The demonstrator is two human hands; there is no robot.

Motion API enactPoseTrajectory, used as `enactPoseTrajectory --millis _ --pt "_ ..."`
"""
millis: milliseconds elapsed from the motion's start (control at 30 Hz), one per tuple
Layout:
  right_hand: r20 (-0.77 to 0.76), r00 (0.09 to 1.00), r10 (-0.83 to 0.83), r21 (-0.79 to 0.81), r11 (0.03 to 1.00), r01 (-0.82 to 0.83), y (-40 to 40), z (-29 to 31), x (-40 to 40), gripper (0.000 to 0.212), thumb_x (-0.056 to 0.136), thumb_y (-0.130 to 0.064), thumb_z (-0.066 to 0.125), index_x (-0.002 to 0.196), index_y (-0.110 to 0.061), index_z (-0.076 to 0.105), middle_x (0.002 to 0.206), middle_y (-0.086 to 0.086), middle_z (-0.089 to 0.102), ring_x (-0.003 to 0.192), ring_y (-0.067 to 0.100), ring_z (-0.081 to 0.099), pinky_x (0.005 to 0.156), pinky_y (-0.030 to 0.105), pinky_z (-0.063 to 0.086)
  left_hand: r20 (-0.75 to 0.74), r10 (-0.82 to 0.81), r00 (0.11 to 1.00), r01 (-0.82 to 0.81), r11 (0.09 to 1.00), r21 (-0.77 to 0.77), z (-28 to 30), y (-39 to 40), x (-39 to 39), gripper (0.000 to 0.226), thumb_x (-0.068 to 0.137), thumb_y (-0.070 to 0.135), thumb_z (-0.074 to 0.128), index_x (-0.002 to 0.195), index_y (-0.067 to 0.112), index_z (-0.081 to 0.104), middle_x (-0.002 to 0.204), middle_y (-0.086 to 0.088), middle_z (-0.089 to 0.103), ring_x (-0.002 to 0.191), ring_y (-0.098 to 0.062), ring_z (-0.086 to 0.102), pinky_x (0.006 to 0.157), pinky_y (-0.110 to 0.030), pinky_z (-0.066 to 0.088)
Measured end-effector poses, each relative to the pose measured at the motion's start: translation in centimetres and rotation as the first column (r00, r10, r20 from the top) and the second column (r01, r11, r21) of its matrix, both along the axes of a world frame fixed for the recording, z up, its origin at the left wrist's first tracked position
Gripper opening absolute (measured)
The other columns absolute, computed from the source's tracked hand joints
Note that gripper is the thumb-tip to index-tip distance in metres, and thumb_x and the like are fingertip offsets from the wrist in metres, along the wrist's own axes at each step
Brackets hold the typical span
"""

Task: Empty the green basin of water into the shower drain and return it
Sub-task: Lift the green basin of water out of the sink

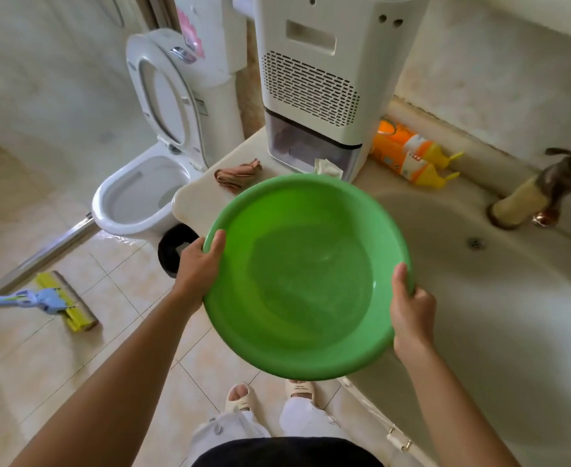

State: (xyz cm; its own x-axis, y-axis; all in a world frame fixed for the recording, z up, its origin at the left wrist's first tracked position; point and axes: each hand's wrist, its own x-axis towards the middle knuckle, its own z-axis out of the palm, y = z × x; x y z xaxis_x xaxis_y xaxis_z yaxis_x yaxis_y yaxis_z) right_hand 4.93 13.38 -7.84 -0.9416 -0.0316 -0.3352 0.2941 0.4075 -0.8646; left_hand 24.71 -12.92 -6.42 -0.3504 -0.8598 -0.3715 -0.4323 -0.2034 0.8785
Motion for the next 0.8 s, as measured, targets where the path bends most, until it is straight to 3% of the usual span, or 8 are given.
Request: enactPoseTrajectory --millis 100,233,333,433,533,600,667,800 --pt "0.002 1.000 0.028 -0.030 0.999 -0.028 0.2 -0.5 -0.1 0.050 0.091 -0.056 0.057 0.071 -0.011 0.063 0.058 -0.001 0.060 0.052 0.016 0.050 0.058 0.033 0.043 0.044 0.023 0.999 -0.021 0.999 -0.028 0.1 0.2 -0.1 0.039 0.088 0.057 0.058 0.082 0.021 0.068 0.072 0.001 0.070 0.057 -0.009 0.068 0.049 -0.025 0.053" --pt "0.007 0.999 0.038 -0.029 0.999 -0.038 0.2 -0.7 -0.2 0.048 0.090 -0.056 0.057 0.081 -0.011 0.069 0.068 -0.005 0.068 0.061 0.016 0.061 0.065 0.033 0.050 0.063 0.035 0.997 -0.033 0.999 -0.034 0.1 0.2 -0.2 0.046 0.088 0.058 0.058 0.082 0.012 0.065 0.073 -0.006 0.064 0.062 -0.017 0.063 0.056 -0.033 0.054" --pt "0.021 0.999 0.044 -0.034 0.998 -0.043 0.2 -0.9 -0.4 0.047 0.090 -0.057 0.057 0.090 -0.012 0.071 0.075 -0.004 0.070 0.067 0.017 0.064 0.069 0.032 0.052 0.040 0.019 0.999 -0.019 1.000 -0.002 -0.1 0.0 -0.1 0.045 0.088 0.057 0.058 0.083 0.014 0.067 0.075 -0.008 0.069 0.065 -0.020 0.067 0.060 -0.036 0.057" --pt "0.020 0.999 0.028 -0.046 0.999 -0.027 0.2 -0.8 -0.3 0.049 0.090 -0.055 0.059 0.099 -0.009 0.072 0.076 -0.004 0.070 0.067 0.013 0.063 0.070 0.031 0.051 0.001 0.010 1.000 -0.010 1.000 0.028 -0.1 -0.1 0.0 0.038 0.089 0.055 0.057 0.084 0.020 0.070 0.071 0.000 0.075 0.064 -0.016 0.073 0.053 -0.030 0.058" --pt "0.034 0.999 0.011 -0.047 0.999 -0.009 0.2 -0.3 -0.3 0.049 0.089 -0.055 0.061 0.094 -0.008 0.072 0.072 -0.002 0.070 0.062 0.014 0.066 0.064 0.031 0.054 -0.029 -0.004 1.000 0.006 0.998 0.070 -0.2 -0.1 0.1 0.035 0.089 0.054 0.059 0.084 0.022 0.072 0.075 -0.002 0.077 0.066 -0.017 0.075 0.056 -0.033 0.061" --pt "0.068 0.997 -0.018 -0.083 0.996 0.024 0.2 0.1 -0.3 0.046 0.088 -0.054 0.064 0.083 -0.009 0.069 0.069 -0.003 0.069 0.051 0.009 0.067 0.049 0.024 0.053 -0.069 -0.015 0.997 0.025 0.989 0.144 -0.1 -0.4 -0.1 0.037 0.088 0.054 0.059 0.090 0.019 0.072 0.079 -0.006 0.078 0.070 -0.021 0.076 0.064 -0.041 0.063" --pt "0.066 0.997 -0.046 -0.106 0.993 0.053 -0.2 0.9 0.3 0.043 0.088 -0.052 0.064 0.080 -0.010 0.067 0.066 -0.003 0.069 0.044 0.002 0.064 0.045 0.021 0.051 -0.111 -0.015 0.994 0.036 0.981 0.188 -0.1 -1.1 0.4 0.039 0.088 0.054 0.060 0.095 0.018 0.072 0.080 -0.006 0.078 0.072 -0.024 0.076 0.068 -0.045 0.063" --pt "0.103 0.993 -0.053 -0.114 0.991 0.065 -1.7 2.8 2.5 0.046 0.086 -0.053 0.067 0.082 -0.007 0.067 0.055 -0.004 0.072 0.054 0.020 0.070 0.067 0.037 0.057 -0.173 0.005 0.985 0.038 0.969 0.244 0.5 -3.2 2.8 0.037 0.090 0.047 0.062 0.103 0.013 0.071 0.080 -0.006 0.078 0.073 -0.023 0.076 0.066 -0.042 0.063"
